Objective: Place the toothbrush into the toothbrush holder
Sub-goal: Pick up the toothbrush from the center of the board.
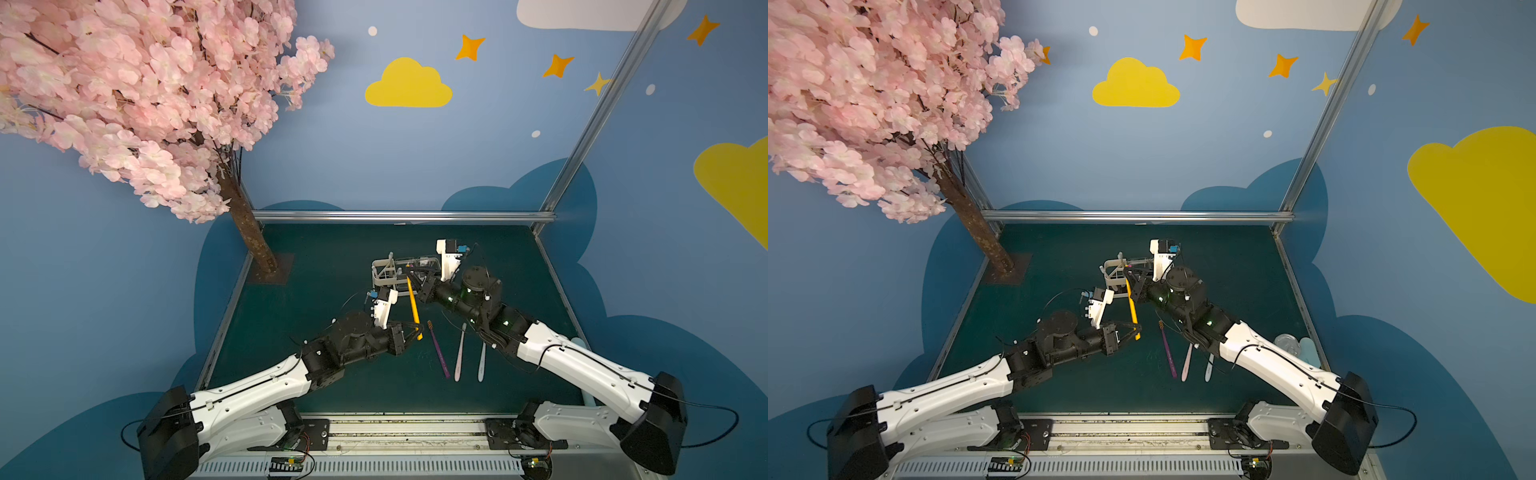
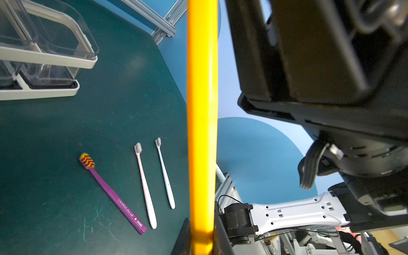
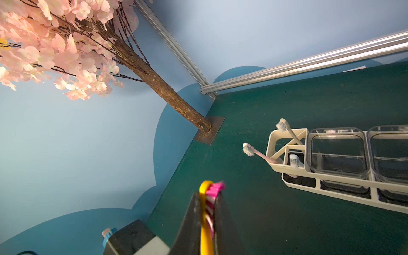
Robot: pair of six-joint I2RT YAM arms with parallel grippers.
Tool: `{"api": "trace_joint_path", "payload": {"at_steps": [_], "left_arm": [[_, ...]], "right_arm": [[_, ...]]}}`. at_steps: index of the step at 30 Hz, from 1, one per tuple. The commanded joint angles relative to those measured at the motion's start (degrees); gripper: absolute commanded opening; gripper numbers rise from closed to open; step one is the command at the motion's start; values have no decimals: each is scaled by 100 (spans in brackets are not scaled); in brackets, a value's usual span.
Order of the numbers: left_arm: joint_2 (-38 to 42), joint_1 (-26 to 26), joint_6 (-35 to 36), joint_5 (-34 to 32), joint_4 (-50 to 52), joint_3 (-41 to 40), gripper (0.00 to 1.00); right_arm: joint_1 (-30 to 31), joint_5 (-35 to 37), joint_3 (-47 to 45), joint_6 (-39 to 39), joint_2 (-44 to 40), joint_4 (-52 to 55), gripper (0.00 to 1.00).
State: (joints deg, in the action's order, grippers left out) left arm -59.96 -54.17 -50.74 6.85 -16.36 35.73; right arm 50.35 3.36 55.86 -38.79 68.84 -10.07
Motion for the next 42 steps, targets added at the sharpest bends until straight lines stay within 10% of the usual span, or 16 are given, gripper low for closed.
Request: {"api": "trace_joint_path", "payload": {"at_steps": [1, 10, 21, 31, 42], "left_arm": [[2, -13, -13, -52, -117, 31, 13], [97, -16, 2, -122, 20, -47, 10], [637, -6, 576, -58, 1631, -99, 2], [1423, 11, 1074, 532, 3047, -63, 2], [1505, 16, 960, 1008, 2794, -198, 2]], "right_arm": [[-25, -79, -83, -88, -126, -150, 0], [-69, 16, -189, -112, -306, -18, 2], [-465, -292, 36, 61, -798, 1364, 67], [-1021, -3558, 345, 54, 103, 1337, 70], [-932, -4633, 499, 11, 875, 726, 61]]}}
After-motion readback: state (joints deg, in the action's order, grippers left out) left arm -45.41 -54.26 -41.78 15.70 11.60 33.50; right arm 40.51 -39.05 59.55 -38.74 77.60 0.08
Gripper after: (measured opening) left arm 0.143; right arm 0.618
